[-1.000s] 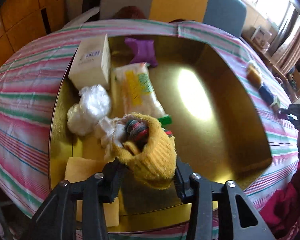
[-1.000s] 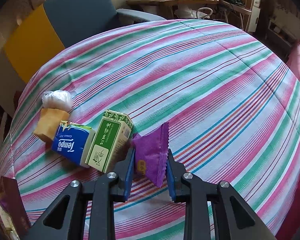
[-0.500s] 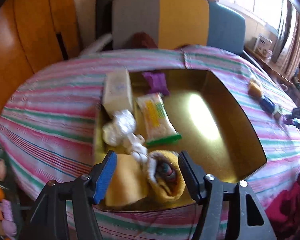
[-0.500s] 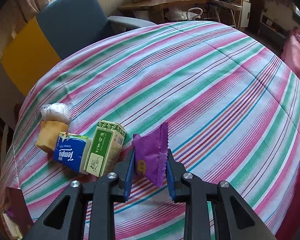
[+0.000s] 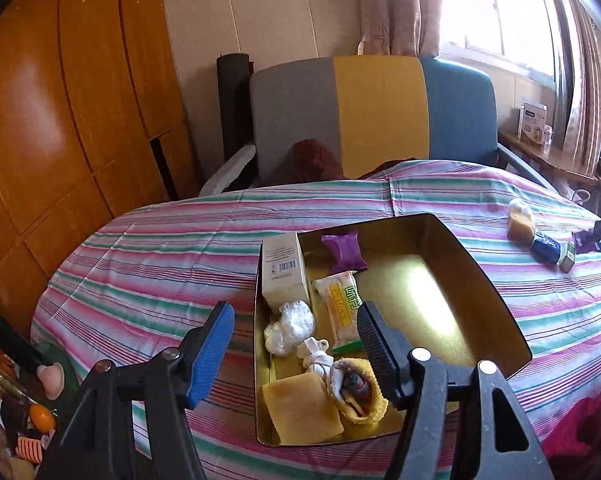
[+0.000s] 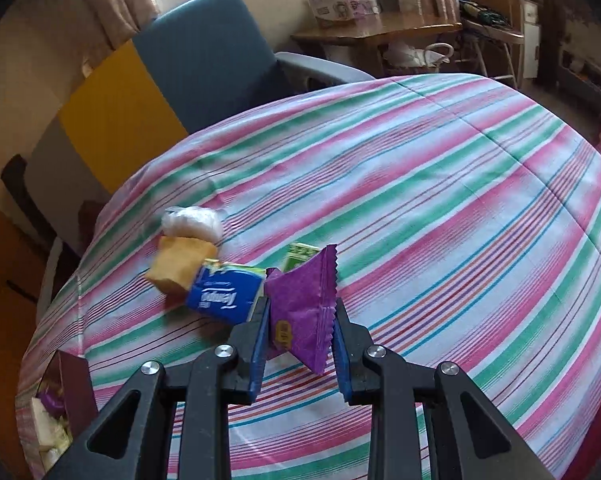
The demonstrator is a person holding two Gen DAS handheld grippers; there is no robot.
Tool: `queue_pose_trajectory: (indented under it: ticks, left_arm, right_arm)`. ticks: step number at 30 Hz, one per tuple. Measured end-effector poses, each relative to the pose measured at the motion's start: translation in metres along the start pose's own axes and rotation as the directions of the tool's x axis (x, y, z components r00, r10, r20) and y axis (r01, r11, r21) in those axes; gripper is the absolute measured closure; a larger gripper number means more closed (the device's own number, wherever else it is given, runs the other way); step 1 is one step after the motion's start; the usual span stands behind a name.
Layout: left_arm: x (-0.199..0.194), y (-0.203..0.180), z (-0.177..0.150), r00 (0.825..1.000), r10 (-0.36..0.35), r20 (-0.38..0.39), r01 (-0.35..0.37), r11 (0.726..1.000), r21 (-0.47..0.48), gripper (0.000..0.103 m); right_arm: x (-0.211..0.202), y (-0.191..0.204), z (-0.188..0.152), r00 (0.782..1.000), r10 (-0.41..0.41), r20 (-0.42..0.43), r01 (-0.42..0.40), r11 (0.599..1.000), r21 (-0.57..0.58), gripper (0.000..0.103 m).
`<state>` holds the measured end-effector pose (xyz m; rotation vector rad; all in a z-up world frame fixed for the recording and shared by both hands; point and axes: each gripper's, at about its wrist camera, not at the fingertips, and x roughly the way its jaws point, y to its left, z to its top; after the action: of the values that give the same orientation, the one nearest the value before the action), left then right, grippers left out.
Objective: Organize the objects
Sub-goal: 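Carry the yellow sock into the gold tray and open the left tool, then carry the purple packet into the gold tray and open the right tool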
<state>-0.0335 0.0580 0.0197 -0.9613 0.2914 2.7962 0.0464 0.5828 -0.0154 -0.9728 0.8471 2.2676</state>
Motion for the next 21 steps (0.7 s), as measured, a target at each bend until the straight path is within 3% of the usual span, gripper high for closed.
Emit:
queue_pose_trajectory:
  ticks: [4,8,12,16,19,21]
  left_arm:
    - [0.003,0.004,-0.004,1.0,0.001,-0.012,-0.001,1.0,-0.014,0.038]
    - [0.004,0.009,-0.008,1.0,0.003,-0.014,-0.003,1.0,-0.022,0.038]
    - [0.003,0.013,-0.01,1.0,0.004,-0.011,-0.004,1.0,-0.029,0.038]
    - [0.001,0.016,-0.013,1.0,0.002,-0.011,-0.002,0.999,-0.035,0.038]
    - [0.002,0.019,-0.016,1.0,-0.003,-0.015,0.002,0.999,-0.042,0.038]
    - [0.003,0.021,-0.018,1.0,-0.005,-0.019,0.004,0.999,-0.046,0.038]
  right_arm:
    - [-0.021,0.035,-0.011,0.994,0.106,-0.001,-0.105,0.99,-0.095,0.075]
    - [-0.035,0.083,-0.029,0.974,0.223,-0.048,-0.228,0.949,-0.22,0.075]
    - [-0.05,0.141,-0.056,0.94,0.315,-0.133,-0.342,0.867,-0.362,0.074]
    - [-0.058,0.198,-0.097,0.899,0.354,-0.256,-0.436,0.762,-0.479,0.074]
    - [-0.054,0.23,-0.129,0.873,0.348,-0.342,-0.485,0.695,-0.53,0.075]
    - [-0.043,0.249,-0.155,0.859,0.3,-0.414,-0.501,0.653,-0.567,0.074]
